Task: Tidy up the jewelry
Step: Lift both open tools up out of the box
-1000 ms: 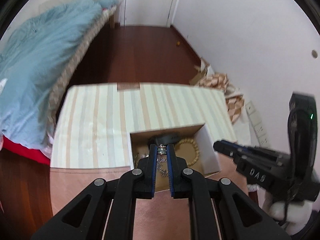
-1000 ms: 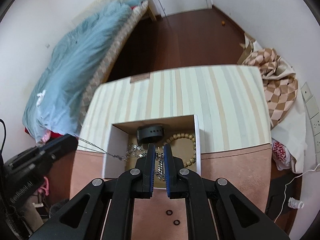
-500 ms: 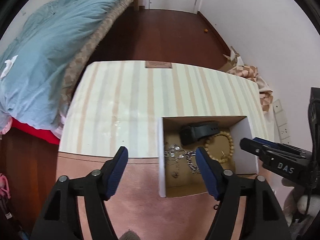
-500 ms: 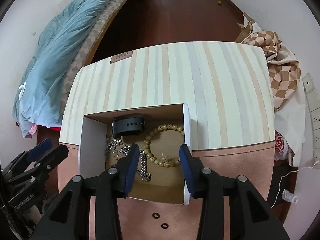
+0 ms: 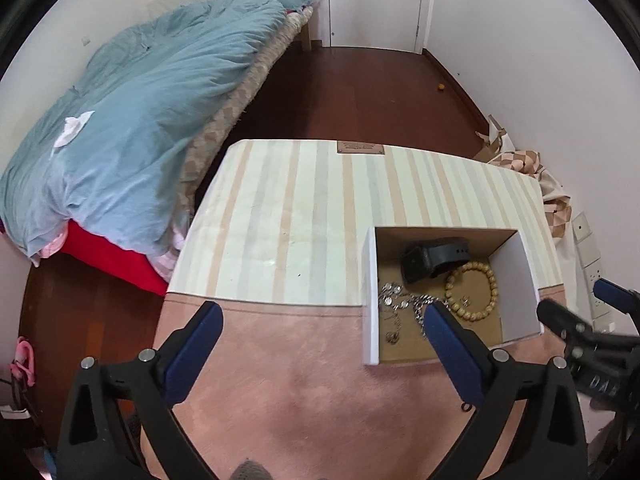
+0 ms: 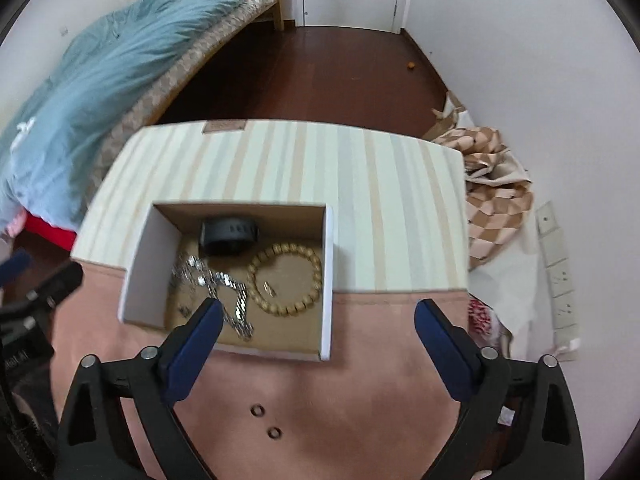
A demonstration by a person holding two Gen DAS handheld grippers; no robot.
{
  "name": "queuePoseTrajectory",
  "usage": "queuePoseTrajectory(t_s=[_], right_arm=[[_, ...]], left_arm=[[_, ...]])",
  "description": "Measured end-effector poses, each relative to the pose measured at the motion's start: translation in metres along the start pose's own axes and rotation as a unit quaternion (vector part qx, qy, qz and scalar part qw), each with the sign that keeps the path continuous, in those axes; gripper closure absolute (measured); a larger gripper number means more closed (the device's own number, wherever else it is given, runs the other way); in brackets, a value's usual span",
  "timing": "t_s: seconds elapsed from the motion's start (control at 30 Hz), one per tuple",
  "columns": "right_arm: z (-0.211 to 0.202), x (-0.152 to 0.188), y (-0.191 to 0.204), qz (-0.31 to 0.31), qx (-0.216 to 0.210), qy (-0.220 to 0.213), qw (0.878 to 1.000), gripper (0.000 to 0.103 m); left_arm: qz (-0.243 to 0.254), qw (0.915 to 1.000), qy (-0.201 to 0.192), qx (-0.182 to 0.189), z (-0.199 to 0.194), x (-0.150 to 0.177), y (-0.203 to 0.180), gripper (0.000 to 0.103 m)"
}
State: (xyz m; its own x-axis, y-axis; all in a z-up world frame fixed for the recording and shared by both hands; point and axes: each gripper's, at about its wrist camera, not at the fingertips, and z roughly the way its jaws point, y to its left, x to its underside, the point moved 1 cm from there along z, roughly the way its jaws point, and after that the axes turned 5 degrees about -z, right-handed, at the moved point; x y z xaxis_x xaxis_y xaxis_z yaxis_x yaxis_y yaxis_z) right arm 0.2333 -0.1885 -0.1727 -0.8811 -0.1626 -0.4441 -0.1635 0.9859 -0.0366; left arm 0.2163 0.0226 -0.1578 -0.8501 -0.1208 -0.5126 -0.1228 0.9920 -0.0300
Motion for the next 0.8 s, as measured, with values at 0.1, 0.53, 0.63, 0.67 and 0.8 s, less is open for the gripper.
queuePoseTrajectory(t_s=[0.1,0.53,0.63,0.67,0.8], right_arm=[[-0.006,0.014,0.003,0.002,0.012,0.0,1.0,0.005],[-0.082,0.047,-0.004,0.03,0.024,-0.062,0.997,0.005],[-0.106,0.055,-0.003,0.033,0.024,-0.081,0.996,0.005],[-0.113,0.056,-0.003,0.035,0.024,-0.087,0.995,0.005],[-0.142,0.064,-0.003,0.038,0.025,-0.11,0.993,0.005]], left_arm=[[0.0,1.0,0.004,0.003,-0.004,0.009,0.0,0.0],[-0.005,0.9991,-0.041,0.008,-0.073,0.043,-0.003,0.0],[-0.006,0.9983,-0.055,0.017,-0.098,0.047,-0.004,0.0],[-0.007,0.9981,-0.059,0.019,-0.105,0.048,-0.004,0.0],[-0.009,0.9971,-0.072,0.021,-0.127,0.051,-0.005,0.0]])
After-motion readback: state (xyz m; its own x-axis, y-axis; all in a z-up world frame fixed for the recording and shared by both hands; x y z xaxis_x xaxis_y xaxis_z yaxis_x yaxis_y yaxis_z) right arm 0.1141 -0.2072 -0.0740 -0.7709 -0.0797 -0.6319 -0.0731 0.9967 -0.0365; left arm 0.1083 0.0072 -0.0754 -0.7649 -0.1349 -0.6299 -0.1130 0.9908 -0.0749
